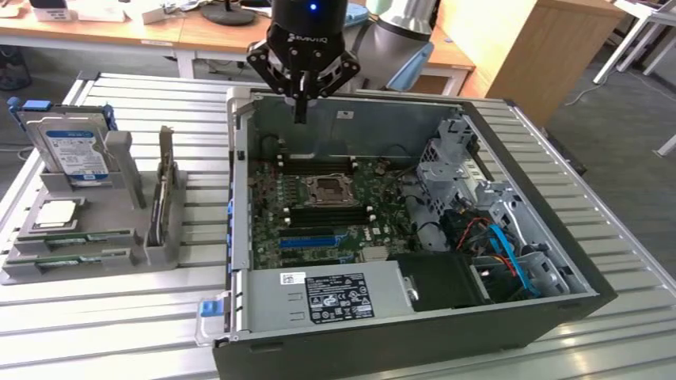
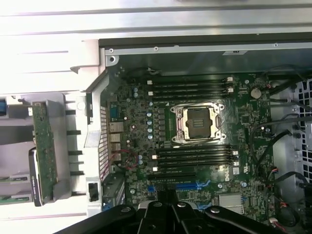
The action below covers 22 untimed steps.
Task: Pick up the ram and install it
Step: 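Reach for the ram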
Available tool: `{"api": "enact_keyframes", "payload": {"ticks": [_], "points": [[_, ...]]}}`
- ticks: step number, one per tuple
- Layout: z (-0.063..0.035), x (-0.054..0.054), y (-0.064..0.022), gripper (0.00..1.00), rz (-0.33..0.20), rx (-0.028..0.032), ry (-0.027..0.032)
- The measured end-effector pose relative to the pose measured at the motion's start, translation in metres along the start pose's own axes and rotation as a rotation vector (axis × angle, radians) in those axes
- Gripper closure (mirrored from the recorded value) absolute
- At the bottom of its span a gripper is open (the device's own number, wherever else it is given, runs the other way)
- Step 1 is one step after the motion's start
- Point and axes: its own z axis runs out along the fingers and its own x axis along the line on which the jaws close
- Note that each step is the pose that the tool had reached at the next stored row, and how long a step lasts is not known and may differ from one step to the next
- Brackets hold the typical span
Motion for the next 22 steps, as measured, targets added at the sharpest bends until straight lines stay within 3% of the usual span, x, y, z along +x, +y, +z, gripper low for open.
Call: {"api": "enact_keyframes", "payload": {"ticks": [22], "points": [[-0.0007, 0.04, -0.001, 0.89, 0.0, 0.0, 0.0]]}}
